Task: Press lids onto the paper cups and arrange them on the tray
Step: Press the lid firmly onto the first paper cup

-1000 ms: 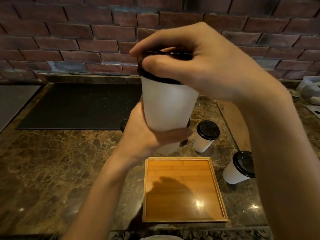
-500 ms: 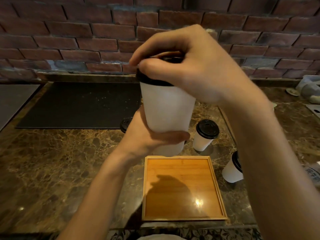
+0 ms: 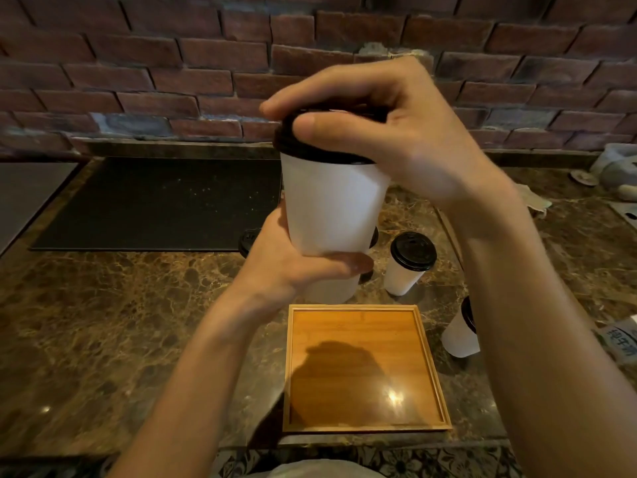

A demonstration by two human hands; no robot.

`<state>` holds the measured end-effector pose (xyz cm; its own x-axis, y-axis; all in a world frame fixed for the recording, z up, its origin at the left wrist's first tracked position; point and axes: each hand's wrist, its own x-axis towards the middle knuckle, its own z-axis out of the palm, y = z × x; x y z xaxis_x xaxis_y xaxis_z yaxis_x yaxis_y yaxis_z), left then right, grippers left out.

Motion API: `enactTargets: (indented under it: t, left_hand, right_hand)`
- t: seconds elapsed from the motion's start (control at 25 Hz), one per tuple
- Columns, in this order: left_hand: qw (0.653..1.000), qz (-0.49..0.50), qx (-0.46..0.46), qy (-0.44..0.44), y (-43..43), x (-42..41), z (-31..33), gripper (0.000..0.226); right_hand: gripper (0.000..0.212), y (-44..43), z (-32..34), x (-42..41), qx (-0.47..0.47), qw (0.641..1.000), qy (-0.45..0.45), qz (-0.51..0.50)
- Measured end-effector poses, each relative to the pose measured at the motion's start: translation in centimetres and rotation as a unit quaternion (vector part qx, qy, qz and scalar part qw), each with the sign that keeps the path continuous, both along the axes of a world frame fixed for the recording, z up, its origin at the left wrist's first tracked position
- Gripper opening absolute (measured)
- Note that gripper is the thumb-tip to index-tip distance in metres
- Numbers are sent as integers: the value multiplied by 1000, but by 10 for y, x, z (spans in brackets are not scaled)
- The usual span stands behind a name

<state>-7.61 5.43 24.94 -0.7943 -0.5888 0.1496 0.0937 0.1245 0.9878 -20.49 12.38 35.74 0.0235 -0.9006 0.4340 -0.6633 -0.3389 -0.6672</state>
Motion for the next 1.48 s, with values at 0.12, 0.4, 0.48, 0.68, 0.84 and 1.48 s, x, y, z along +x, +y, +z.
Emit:
enactTargets:
  t: [0.12,0.4,0.48,0.68,0.84,1.48]
  left_hand:
    - [1000,-15,0,17,1,-1,0,95]
    - [1000,13,19,18,-5,-1,0,91]
    - [998,30,47,19,-9,-2,-2,94]
    - [997,27,77,12,-17,2,-11,85]
    - [998,-26,52,2,-14,-1,-14,85]
    - [999,31,5,-14,11,-23,-27,65]
  right_hand:
    - [23,-1,-2,7,-33,997,19,-66]
    - [62,12,-10,4,-58,987,-39,-144]
    - [70,21,-20,-1,-68,976,-114,-175]
    - [97,42,-56,-9,57,950,-197,-236]
    - [88,41,-80,13,151,945,-222,-187]
    - [83,24,-97,13,156,905,-282,-279]
